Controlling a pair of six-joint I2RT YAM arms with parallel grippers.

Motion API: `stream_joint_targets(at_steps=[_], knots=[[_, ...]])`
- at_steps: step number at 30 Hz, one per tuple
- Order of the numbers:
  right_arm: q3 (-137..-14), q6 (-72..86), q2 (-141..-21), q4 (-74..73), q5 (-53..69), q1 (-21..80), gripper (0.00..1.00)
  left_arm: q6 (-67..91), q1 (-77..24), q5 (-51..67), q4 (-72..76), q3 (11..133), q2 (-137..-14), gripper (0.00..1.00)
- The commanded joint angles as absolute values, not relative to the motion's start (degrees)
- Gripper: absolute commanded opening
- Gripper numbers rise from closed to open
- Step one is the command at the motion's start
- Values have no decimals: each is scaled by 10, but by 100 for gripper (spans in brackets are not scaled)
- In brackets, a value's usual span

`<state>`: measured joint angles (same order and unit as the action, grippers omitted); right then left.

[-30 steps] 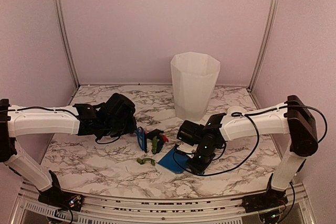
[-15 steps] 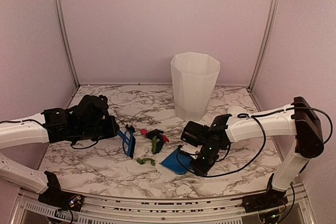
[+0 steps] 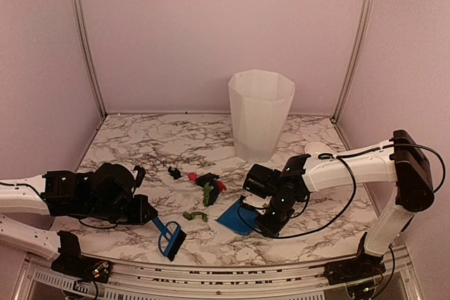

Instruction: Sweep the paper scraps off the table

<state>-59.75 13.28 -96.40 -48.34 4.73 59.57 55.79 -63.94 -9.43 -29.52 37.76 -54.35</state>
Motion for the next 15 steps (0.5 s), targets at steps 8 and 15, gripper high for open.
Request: stream_joint_targets(at_steps=[8, 15], knots=[[-587, 141, -955, -474, 54, 600, 0, 523, -616, -77, -173, 417, -686, 0], [-586, 139, -962, -462, 56, 600, 0, 453, -535, -38, -97, 467, -758, 0]])
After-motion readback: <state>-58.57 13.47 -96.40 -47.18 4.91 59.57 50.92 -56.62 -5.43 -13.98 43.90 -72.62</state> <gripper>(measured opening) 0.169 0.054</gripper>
